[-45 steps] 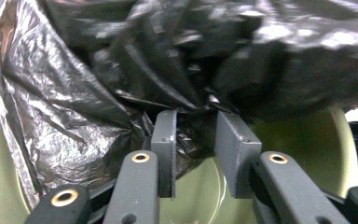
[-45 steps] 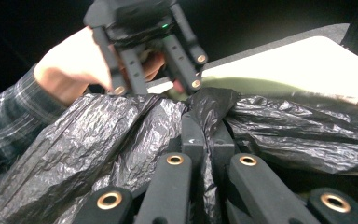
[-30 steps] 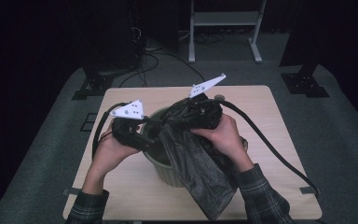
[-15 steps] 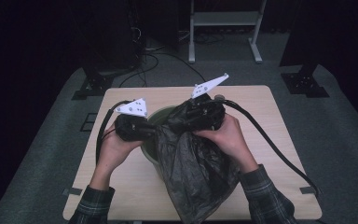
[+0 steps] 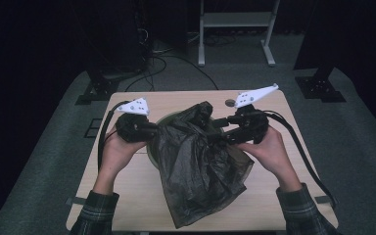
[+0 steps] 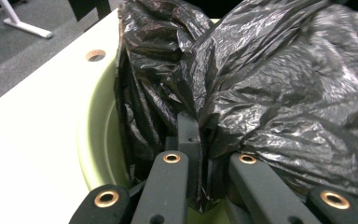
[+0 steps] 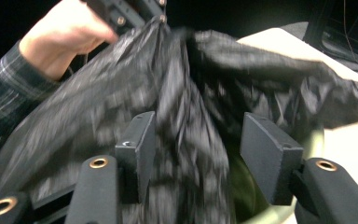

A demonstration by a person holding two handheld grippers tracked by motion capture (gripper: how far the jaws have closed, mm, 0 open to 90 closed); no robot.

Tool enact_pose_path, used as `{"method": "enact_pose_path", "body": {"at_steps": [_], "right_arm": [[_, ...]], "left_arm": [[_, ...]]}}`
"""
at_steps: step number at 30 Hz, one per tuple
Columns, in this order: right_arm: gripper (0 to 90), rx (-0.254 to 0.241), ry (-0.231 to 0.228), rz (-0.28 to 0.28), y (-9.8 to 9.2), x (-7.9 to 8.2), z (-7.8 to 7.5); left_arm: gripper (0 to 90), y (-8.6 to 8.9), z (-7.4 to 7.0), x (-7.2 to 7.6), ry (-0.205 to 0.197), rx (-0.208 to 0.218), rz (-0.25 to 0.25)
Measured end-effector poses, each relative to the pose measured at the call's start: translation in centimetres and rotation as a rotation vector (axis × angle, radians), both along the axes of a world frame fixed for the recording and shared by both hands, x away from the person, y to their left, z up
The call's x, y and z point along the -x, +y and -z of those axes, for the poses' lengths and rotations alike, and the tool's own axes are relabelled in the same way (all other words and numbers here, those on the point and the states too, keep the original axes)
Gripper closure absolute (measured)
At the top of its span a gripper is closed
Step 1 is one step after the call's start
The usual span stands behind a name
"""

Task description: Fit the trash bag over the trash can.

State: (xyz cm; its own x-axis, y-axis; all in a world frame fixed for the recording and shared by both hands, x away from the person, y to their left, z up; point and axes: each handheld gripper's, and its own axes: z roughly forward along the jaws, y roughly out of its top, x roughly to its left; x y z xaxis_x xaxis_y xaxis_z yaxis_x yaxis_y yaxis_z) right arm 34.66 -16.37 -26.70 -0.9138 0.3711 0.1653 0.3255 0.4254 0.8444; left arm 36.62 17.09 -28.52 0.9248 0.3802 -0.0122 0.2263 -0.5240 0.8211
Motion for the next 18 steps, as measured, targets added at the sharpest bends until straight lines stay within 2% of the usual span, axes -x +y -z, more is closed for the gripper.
{"method": "enact_pose_path", "body": {"at_steps": [4,8,10,12,14,16,18], "right_arm": [[39.9,-0.008,0.006,0.001,-0.8,0.6,1.0],[40.4,0.004,0.033,-0.021,-0.1,0.6,2.2],[53.2,0.016,0.036,-0.037,0.4,0.6,2.6],[73.7,0.006,0.052,-0.071,0.8,0.6,2.8],[84.7,0.004,0.055,-0.09,1.0,0.7,3.0],[88.4,0.003,0.067,-0.094,1.0,0.6,3.1],[88.9,-0.003,0.061,-0.08,0.9,0.5,2.9]], "left_arm": [[87.5,0.1,0.1,-0.3,0.003,0.005,0.0],[87.5,0.1,0.0,-0.2,0.006,0.011,0.0],[87.5,0.1,0.0,-0.2,0.008,0.015,-0.001],[86.5,0.2,0.0,-0.2,0.011,0.014,0.003],[80.9,0.2,0.1,-0.1,0.011,0.013,0.0],[74.5,0.3,0.1,0.1,0.01,0.022,0.004],[61.9,0.6,0.0,0.5,0.007,0.035,-0.009]]}}
